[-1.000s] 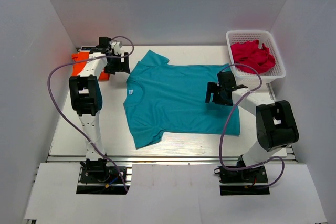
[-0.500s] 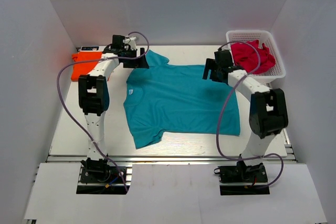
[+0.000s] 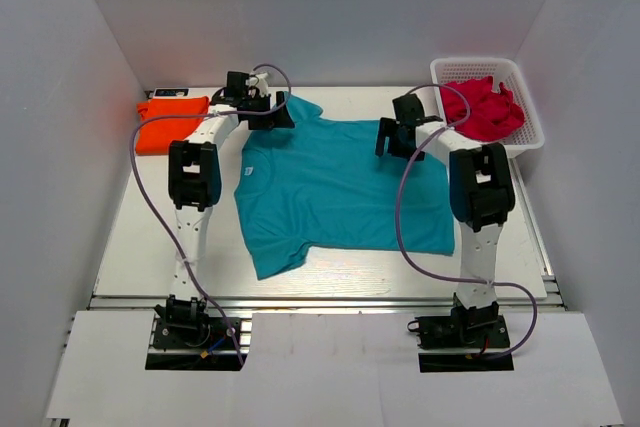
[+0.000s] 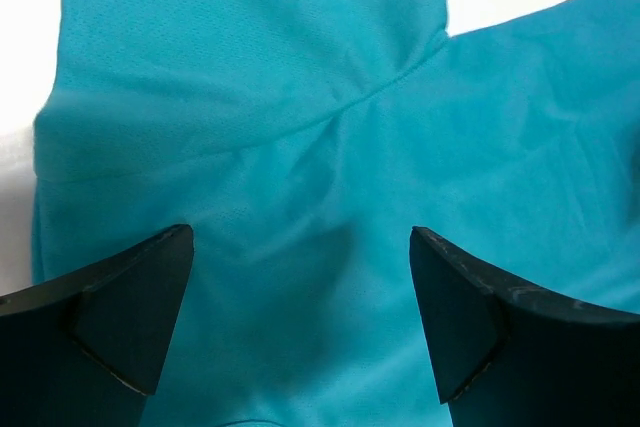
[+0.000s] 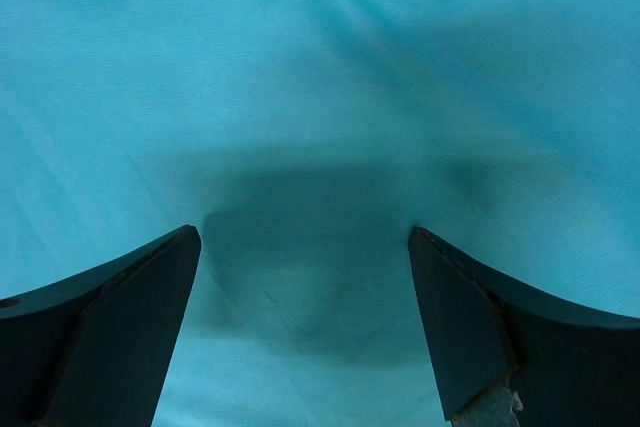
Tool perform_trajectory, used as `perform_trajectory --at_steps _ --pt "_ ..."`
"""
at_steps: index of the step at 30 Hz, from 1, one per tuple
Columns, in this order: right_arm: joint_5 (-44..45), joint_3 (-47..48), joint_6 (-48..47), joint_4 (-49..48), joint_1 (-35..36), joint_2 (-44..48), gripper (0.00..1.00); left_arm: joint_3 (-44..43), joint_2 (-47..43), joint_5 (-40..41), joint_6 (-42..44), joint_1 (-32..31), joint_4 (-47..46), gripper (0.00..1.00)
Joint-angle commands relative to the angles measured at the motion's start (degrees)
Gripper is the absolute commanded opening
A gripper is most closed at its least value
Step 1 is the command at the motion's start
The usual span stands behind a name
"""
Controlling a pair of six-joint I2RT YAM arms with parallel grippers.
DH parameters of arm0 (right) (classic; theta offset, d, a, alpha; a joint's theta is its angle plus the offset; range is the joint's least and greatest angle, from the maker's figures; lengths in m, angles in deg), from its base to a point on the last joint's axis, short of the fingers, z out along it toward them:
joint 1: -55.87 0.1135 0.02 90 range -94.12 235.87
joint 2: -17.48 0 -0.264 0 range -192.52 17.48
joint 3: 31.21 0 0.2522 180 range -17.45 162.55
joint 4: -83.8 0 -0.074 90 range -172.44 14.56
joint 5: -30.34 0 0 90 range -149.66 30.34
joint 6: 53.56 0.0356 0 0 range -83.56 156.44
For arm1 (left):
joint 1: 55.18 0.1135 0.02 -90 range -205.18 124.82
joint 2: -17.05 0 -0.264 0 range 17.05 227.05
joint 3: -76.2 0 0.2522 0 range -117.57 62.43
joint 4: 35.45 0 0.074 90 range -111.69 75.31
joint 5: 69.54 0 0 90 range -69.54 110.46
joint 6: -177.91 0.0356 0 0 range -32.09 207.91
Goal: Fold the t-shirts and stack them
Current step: Flatten out the tshirt
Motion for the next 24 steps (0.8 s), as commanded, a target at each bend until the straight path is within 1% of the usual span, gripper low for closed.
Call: perform_trajectory --at_steps 1,6,7,10,11,14,15,18,19,20,21,22,23,24 --pt "-3.22 3.71 0.38 0.61 -0.13 -2.66 0.90 -1.78 4.20 1.02 -2.40 1.11 1.75 1.00" --pt "-6.39 7.84 -0.50 0.17 -0.04 -6.63 0.90 -9.95 10.61 1.02 -3.02 1.73 1.75 1.00" --pt "-6.57 7.93 -0.85 -2.18 -0.04 -6.89 0.90 -10.75 11.23 2.84 -3.80 1.73 1.05 1.00" --pt "-6.66 9.42 -2.70 -3.61 0.14 -7.42 0.90 -10.75 11.24 6.63 -6.53 2.78 -2.38 1.00" --pt "-6.57 10.64 -3.83 -3.70 -0.04 -7.68 0.90 -10.75 11.24 6.64 -7.23 2.78 -3.26 1.00" --pt "-5.87 15.13 -6.12 -2.03 -0.04 -7.51 0.90 -11.28 9.14 7.26 -8.03 3.92 -5.63 1.00" --pt "-5.87 16.36 -7.35 -1.51 0.14 -7.08 0.90 -11.28 7.04 7.78 -8.03 3.93 -5.64 1.00" --pt "-6.91 16.11 -8.76 -2.03 0.40 -2.95 0.90 -11.28 2.55 8.40 -6.80 3.93 -6.52 1.00" --pt "-7.10 13.06 -8.68 -3.77 0.49 0.02 0.90 -11.28 -1.20 9.01 -5.93 3.93 -5.30 1.00" --pt "-7.53 11.29 -8.42 -4.83 0.58 1.70 0.90 -9.63 -3.59 9.01 -5.40 3.93 -4.50 1.00" --pt "-8.41 7.01 -7.37 -6.93 1.01 7.29 0.90 -5.00 -6.40 10.06 -4.87 3.93 -3.80 1.00" --pt "-8.07 2.00 -6.75 -9.39 1.02 9.34 0.90 -1.47 -13.04 10.94 -4.08 3.93 -3.27 1.00" --pt "-8.33 -3.44 -6.22 -10.81 1.10 11.37 0.90 2.56 -16.85 12.34 -4.07 3.93 -2.57 1.00" --pt "-8.33 -6.37 -3.95 -13.34 1.19 17.48 0.90 11.83 -20.71 17.23 -5.03 3.32 -2.56 1.00"
